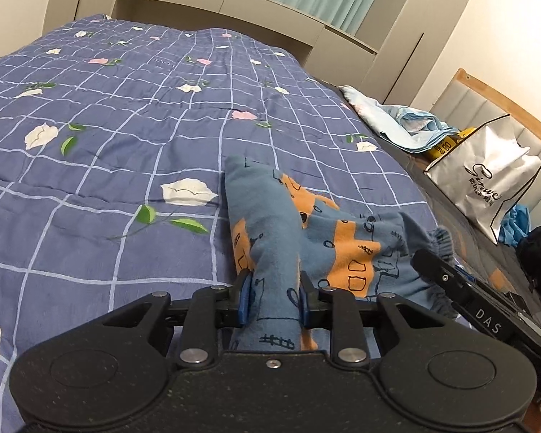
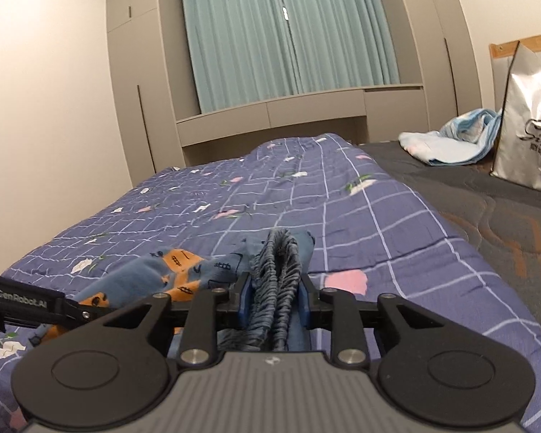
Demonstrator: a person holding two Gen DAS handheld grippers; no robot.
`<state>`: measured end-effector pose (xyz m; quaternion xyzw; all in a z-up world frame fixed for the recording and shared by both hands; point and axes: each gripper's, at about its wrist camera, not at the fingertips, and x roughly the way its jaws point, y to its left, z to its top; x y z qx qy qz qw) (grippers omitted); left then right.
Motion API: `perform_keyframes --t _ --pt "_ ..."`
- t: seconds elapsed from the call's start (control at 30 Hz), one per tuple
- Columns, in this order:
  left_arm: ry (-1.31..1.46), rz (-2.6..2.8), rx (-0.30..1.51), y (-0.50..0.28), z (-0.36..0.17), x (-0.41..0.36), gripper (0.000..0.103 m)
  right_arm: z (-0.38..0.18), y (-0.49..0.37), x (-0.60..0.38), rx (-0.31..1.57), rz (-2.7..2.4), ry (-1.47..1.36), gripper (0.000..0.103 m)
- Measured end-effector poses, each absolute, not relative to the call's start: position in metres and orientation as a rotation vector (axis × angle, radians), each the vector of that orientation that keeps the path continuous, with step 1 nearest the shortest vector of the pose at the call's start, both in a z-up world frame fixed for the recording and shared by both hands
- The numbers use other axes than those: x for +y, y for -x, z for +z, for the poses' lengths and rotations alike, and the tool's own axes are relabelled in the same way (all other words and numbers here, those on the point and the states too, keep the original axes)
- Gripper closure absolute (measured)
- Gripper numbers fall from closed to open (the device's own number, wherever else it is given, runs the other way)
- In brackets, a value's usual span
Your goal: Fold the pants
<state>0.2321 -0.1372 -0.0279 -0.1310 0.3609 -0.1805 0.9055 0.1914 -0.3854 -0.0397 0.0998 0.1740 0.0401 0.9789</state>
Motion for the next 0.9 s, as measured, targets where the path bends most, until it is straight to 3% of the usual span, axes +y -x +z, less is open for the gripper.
perform_keyframes --t 0.3,0.5,0.57,0.73,0.9 --pt "0.273 -0.362 0.749 -0.232 -0.022 -0.136 0.070 -0.043 -0.190 -0.398 0.355 0.063 -0.233 0.059" --pt "0.250 -0.336 0.723 -0.226 -0.008 -0.134 0.045 -0.040 -0.187 -0.397 0.345 0.039 -0.225 0.034" --pt "0.243 -0.330 0.710 -0.221 -0.001 -0.133 0.032 -0.036 -0.184 -0.395 0.339 0.024 -0.208 0.021" --pt "0.206 -0.310 0.657 -0.203 0.019 -0.127 0.004 -0.025 -0.168 -0.389 0.310 0.003 -0.184 0.005" --pt "0.190 -0.271 0.604 -0.182 0.034 -0.117 0.001 -0.013 -0.149 -0.385 0.291 -0.011 -0.181 0.000"
